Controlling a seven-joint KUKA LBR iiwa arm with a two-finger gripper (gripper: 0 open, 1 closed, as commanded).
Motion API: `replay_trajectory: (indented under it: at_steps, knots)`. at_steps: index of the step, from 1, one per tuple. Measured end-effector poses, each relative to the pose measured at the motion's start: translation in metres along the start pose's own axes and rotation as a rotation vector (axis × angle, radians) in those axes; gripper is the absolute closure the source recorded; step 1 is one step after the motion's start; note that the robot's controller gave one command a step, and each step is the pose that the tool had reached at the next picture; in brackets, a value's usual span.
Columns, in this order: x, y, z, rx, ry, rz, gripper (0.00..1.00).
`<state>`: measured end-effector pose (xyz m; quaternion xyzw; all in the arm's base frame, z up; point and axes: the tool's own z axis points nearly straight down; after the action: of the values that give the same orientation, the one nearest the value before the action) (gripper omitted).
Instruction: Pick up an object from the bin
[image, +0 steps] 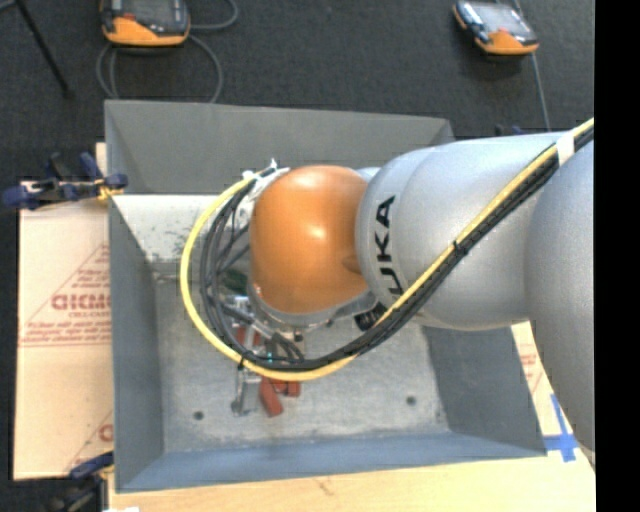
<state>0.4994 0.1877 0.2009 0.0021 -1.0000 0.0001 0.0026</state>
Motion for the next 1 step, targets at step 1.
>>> replay_trajectory:
  at_steps: [1]
  knots:
    - [0.0155, -0.0869, 0.0668, 0.004, 0.001, 0.026, 0.0]
